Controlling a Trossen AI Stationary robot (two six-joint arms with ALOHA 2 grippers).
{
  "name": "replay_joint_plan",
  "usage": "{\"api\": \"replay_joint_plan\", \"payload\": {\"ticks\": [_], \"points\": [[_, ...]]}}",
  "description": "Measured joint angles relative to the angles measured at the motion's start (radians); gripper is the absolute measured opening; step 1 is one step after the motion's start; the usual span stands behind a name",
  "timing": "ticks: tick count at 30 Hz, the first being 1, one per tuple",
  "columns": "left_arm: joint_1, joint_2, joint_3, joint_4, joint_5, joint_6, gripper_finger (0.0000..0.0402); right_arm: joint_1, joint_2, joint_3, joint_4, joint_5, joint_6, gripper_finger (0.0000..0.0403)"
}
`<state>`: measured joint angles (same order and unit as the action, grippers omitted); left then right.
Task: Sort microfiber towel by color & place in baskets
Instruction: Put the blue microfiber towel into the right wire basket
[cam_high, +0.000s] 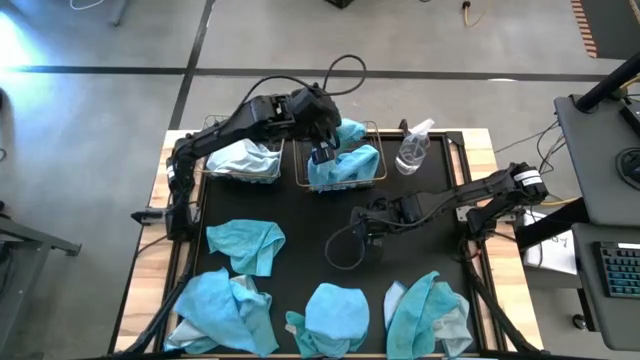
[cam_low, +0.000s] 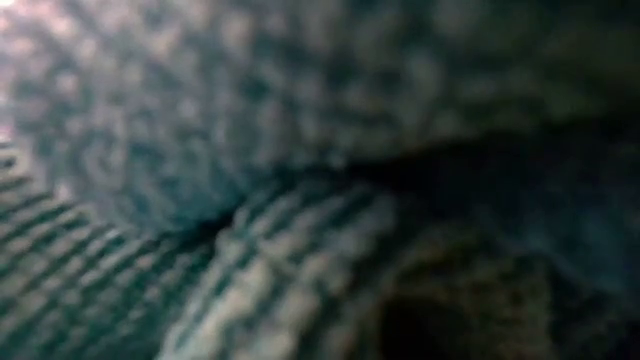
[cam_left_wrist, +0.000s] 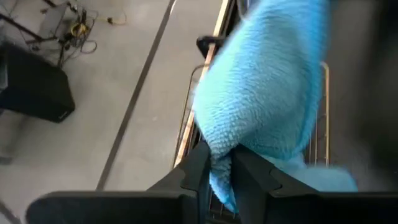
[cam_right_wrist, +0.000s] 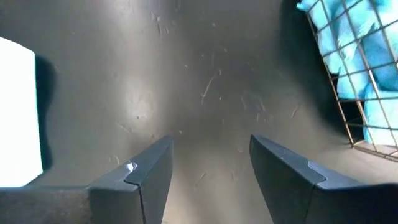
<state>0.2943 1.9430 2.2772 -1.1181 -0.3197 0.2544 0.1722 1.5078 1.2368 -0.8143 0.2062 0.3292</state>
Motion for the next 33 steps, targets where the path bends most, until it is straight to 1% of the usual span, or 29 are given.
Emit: {"api": "replay_joint_plan", "payload": {"ticks": [9, 13, 17, 21, 24, 26, 29, 33], "points": [[0.021, -0.001, 0.000, -0.126, -0.002, -0.053, 0.0110, 0.000, 0.000, -0.015, 0.000, -0.004, 0.004, 0.0206], [0.027, -0.003, 0.000, -0.156, -0.002, -0.077, 0.0130, 0.000, 0.000, -0.015, 0.001, -0.004, 0.011, 0.0206], [0.023, -0.004, 0.000, -0.248, 0.009, -0.093, 0.0135, 0.000, 0.000, -0.015, 0.001, -0.004, 0.014, 0.0206], [0.020, -0.004, 0.000, -0.384, 0.104, -0.168, 0.0134, 0.000, 0.000, -0.015, 0.000, -0.004, 0.014, 0.0206], [0.002, -0.008, -0.004, -0.455, 0.111, -0.232, 0.0134, 0.000, 0.000, -0.015, 0.000, -0.004, 0.014, 0.0206], [-0.023, -0.017, -0.013, -0.451, 0.113, -0.260, 0.0134, 0.000, 0.000, -0.015, 0.000, -0.004, 0.012, 0.0206], [-0.076, -0.034, -0.020, -0.453, 0.154, -0.268, 0.0134, 0.000, 0.000, -0.015, 0.000, -0.004, 0.012, 0.0206], [-0.163, -0.047, -0.027, -0.454, 0.152, -0.295, 0.0134, 0.000, 0.000, -0.015, -0.001, -0.003, 0.012, 0.0206]]}}
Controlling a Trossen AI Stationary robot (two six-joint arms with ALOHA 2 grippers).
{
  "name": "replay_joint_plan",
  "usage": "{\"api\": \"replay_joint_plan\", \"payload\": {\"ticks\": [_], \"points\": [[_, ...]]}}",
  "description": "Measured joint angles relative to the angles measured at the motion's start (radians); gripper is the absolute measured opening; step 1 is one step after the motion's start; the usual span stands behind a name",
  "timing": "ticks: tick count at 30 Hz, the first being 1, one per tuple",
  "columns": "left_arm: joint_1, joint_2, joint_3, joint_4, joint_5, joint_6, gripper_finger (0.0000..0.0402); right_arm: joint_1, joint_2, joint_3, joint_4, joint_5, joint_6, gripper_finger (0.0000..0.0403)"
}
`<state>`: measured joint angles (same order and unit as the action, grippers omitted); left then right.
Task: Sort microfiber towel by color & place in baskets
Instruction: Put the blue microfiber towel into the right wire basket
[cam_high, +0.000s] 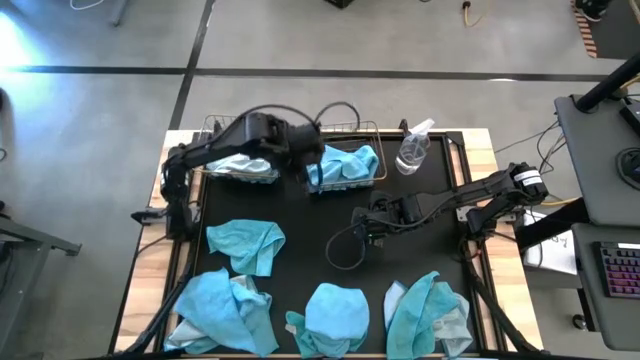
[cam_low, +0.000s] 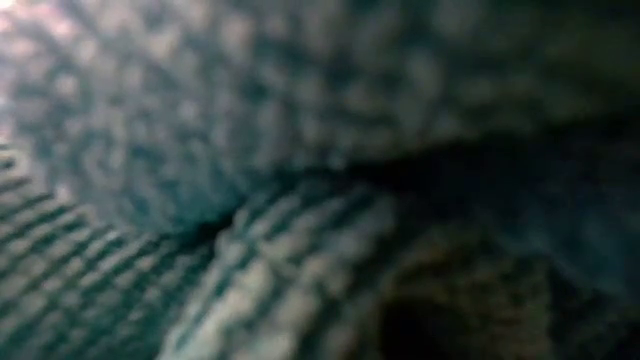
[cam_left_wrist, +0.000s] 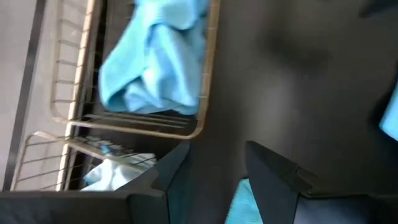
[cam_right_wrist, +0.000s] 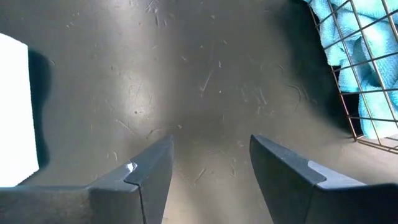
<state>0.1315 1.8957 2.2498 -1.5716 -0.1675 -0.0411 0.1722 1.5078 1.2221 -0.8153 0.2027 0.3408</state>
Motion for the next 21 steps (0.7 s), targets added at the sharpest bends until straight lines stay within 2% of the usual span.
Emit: {"api": "replay_joint_plan", "payload": {"ticks": [6, 10, 17, 21], "points": [[-0.126, -0.001, -0.014, 0.001, -0.003, -0.053, 0.0134, 0.000, 0.000, 0.000, -0.001, 0.000, 0.000, 0.0206], [-0.189, -0.013, -0.090, 0.000, -0.004, -0.113, 0.0134, 0.000, 0.000, 0.000, -0.002, 0.000, 0.000, 0.0206], [-0.259, -0.105, -0.350, 0.006, -0.006, -0.235, 0.0134, 0.000, 0.000, -0.001, -0.002, 0.000, 0.000, 0.0206], [-0.274, -0.205, -0.538, 0.076, -0.029, -0.337, 0.0134, 0.000, 0.001, -0.001, -0.002, 0.000, 0.000, 0.0206]]}}
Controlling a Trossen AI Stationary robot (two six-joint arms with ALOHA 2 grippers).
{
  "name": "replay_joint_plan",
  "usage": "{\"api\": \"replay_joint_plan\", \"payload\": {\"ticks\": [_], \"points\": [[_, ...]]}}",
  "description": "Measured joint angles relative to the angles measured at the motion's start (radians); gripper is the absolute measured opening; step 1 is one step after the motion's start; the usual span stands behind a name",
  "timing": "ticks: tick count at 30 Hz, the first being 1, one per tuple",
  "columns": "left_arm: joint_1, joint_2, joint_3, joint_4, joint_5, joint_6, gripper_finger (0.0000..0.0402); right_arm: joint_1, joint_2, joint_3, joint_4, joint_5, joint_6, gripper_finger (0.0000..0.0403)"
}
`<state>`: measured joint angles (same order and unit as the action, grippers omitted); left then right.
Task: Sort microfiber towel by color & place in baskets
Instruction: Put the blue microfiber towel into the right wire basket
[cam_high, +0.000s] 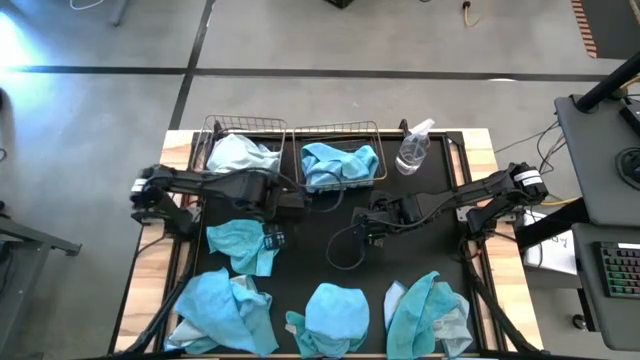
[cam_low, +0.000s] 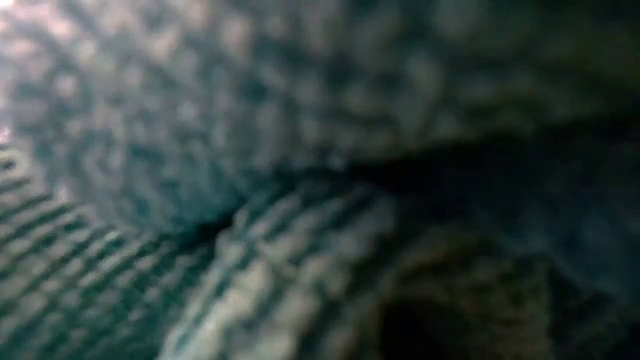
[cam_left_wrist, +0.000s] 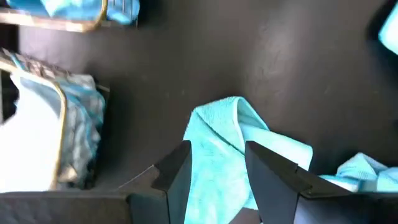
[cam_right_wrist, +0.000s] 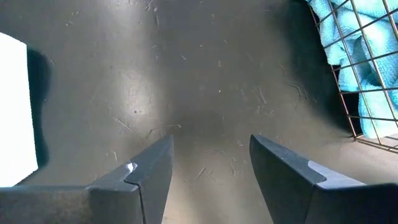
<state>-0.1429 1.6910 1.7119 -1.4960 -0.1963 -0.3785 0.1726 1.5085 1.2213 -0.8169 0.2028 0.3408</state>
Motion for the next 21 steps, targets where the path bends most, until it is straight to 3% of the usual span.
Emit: {"api": "replay_joint_plan", "payload": {"ticks": [11, 21], "points": [[-0.026, -0.285, -0.458, 0.334, 0.031, -0.184, 0.0134, 0.000, 0.001, 0.000, 0.006, 0.000, 0.006, 0.0206], [-0.034, -0.423, -0.665, 0.469, 0.057, -0.288, 0.0134, 0.000, 0.001, 0.000, 0.007, 0.000, 0.001, 0.0206]]}}
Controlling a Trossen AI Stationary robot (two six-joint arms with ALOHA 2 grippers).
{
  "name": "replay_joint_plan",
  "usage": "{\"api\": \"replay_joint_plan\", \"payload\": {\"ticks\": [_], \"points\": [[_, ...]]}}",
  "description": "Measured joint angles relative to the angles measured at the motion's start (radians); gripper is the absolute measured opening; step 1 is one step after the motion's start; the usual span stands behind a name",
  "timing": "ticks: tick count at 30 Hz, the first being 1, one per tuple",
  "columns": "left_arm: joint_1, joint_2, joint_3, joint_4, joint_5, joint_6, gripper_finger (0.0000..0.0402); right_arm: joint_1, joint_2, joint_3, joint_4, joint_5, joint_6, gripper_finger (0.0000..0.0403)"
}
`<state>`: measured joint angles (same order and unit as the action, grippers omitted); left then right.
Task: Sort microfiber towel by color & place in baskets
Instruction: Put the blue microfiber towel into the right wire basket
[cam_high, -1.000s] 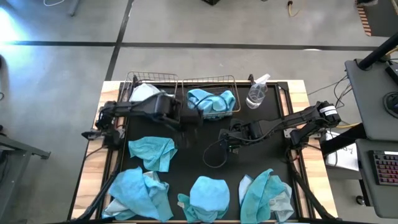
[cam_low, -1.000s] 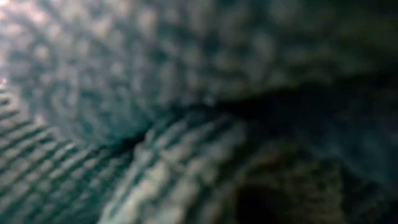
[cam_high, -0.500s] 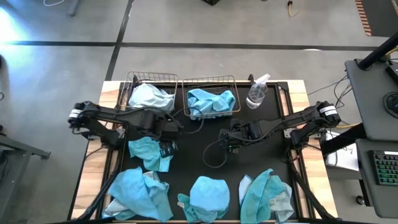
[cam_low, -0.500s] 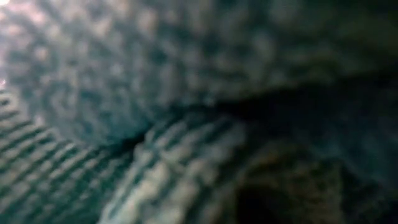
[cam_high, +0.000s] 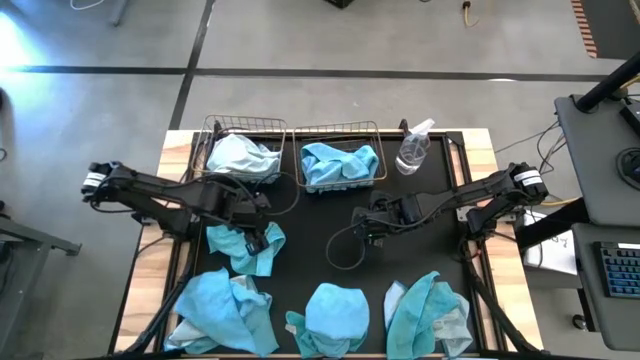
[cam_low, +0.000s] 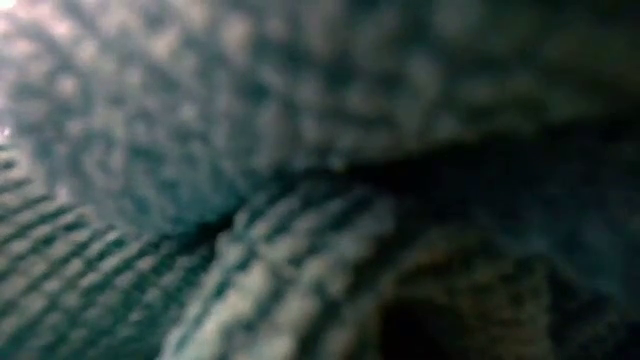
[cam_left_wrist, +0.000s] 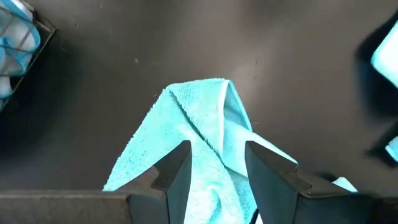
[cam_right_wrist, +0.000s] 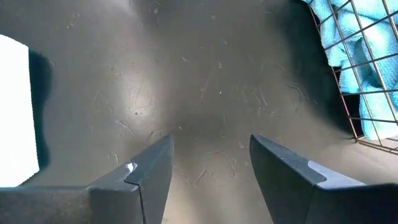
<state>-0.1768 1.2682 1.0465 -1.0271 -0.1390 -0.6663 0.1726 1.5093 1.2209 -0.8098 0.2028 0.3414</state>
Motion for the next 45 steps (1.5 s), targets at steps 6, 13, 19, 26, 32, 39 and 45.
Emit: {"api": "replay_joint_plan", "payload": {"ticks": [6, 13, 19, 26, 32, 39, 45], "points": [[-0.034, -0.006, -0.032, 0.020, 0.039, -0.027, 0.0134, 0.000, 0.000, 0.000, 0.000, 0.000, -0.001, 0.0206], [-0.111, -0.006, -0.055, 0.026, 0.053, -0.077, 0.0134, 0.000, 0.000, 0.000, 0.000, 0.000, -0.001, 0.0206], [-0.177, -0.006, -0.055, 0.035, 0.053, -0.077, 0.0134, 0.000, 0.000, 0.000, 0.000, 0.000, -0.001, 0.0206], [-0.245, -0.006, -0.055, 0.051, 0.053, -0.077, 0.0134, 0.000, 0.000, 0.000, 0.000, 0.000, -0.001, 0.0206], [-0.284, -0.006, -0.055, 0.060, 0.051, -0.077, 0.0134, 0.000, 0.000, 0.000, 0.000, 0.000, -0.001, 0.0206], [-0.310, -0.006, -0.055, 0.065, 0.051, -0.077, 0.0134, 0.000, 0.000, 0.000, 0.000, 0.000, -0.001, 0.0206], [-0.314, -0.006, -0.055, 0.072, 0.050, -0.077, 0.0134, 0.000, 0.000, 0.000, 0.000, 0.000, -0.001, 0.0206]]}}
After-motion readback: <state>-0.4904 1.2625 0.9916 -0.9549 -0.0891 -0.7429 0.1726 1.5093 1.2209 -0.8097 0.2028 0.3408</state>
